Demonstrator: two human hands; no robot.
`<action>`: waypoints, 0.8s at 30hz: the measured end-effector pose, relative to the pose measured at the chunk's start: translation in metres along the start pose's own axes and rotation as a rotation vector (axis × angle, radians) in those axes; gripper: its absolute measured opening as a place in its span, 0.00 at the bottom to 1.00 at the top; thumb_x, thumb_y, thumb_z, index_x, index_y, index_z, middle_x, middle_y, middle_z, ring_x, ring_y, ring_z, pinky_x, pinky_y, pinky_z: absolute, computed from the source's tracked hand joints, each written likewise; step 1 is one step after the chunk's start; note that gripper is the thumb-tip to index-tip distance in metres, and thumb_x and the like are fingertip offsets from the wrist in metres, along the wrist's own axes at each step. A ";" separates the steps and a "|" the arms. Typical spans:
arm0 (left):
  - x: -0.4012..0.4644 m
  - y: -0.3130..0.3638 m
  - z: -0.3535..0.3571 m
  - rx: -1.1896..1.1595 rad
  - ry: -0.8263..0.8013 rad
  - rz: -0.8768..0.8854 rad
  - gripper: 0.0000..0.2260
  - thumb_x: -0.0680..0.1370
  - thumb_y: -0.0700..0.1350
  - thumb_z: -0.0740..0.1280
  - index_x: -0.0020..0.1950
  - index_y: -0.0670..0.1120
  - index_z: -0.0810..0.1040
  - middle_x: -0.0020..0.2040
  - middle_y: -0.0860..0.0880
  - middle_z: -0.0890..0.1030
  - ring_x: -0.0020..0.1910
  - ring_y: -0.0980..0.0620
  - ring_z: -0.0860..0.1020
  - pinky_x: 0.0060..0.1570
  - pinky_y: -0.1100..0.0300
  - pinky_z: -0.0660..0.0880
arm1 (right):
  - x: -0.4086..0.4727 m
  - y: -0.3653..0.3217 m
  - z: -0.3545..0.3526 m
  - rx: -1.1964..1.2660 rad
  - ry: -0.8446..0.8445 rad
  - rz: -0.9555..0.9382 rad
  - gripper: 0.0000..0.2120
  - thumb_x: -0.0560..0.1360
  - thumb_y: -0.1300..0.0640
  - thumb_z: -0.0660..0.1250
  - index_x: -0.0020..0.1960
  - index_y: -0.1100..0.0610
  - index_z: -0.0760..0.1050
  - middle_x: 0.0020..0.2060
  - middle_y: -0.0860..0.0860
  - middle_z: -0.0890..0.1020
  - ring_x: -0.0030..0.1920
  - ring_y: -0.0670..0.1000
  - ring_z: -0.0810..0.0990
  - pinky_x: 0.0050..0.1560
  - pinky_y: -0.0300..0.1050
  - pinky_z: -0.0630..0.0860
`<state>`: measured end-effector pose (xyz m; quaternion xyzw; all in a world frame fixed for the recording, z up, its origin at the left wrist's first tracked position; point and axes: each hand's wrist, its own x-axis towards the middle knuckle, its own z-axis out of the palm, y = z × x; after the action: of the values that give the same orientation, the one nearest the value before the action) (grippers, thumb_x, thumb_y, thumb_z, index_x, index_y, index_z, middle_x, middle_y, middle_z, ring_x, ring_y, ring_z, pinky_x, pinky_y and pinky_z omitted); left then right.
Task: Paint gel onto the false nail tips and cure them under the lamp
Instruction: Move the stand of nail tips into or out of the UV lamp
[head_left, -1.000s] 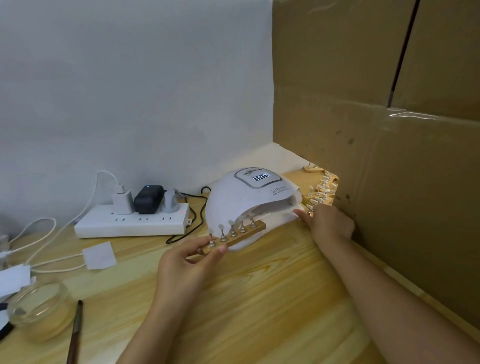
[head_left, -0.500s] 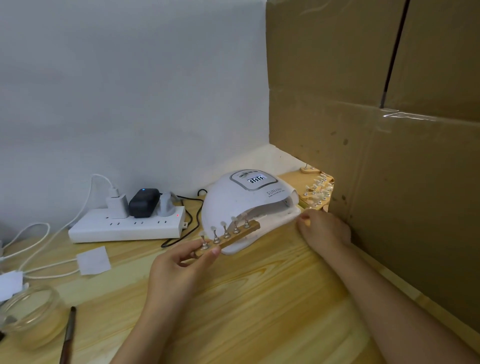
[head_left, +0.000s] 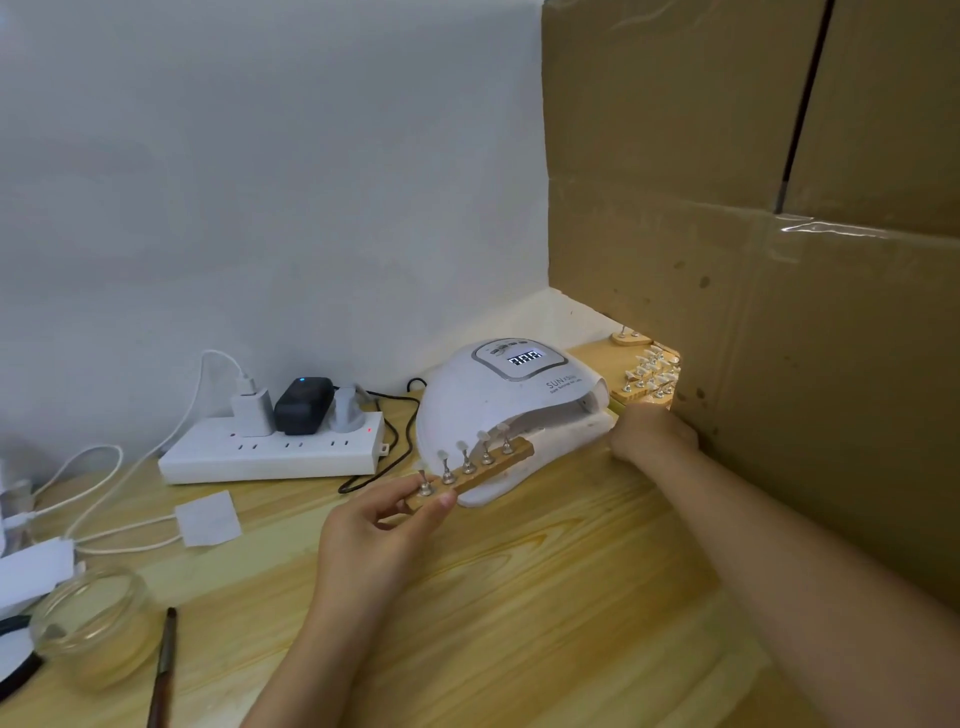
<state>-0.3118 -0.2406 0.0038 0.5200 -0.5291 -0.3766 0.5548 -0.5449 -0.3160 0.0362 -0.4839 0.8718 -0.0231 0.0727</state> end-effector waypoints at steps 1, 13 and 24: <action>0.000 0.000 0.000 -0.001 0.001 0.004 0.11 0.67 0.43 0.75 0.48 0.49 0.81 0.37 0.56 0.77 0.37 0.60 0.74 0.31 0.79 0.67 | -0.003 -0.001 0.000 0.008 0.013 -0.004 0.16 0.78 0.60 0.55 0.66 0.60 0.66 0.60 0.55 0.74 0.59 0.55 0.74 0.48 0.43 0.72; -0.001 -0.001 0.000 0.043 -0.060 0.114 0.12 0.67 0.41 0.75 0.43 0.57 0.79 0.36 0.50 0.76 0.32 0.68 0.72 0.33 0.77 0.67 | -0.061 0.007 -0.010 0.915 -0.738 -0.505 0.09 0.76 0.53 0.65 0.54 0.55 0.77 0.39 0.46 0.84 0.28 0.41 0.76 0.23 0.33 0.68; -0.003 -0.010 0.007 0.173 -0.162 0.237 0.20 0.65 0.41 0.76 0.55 0.51 0.78 0.47 0.56 0.80 0.40 0.67 0.73 0.38 0.78 0.66 | -0.049 0.023 0.003 1.170 -0.645 -0.296 0.09 0.77 0.57 0.63 0.42 0.59 0.77 0.28 0.50 0.80 0.22 0.43 0.72 0.17 0.33 0.62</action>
<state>-0.3182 -0.2407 -0.0078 0.4676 -0.6604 -0.3021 0.5040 -0.5378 -0.2620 0.0357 -0.4619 0.5753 -0.3548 0.5742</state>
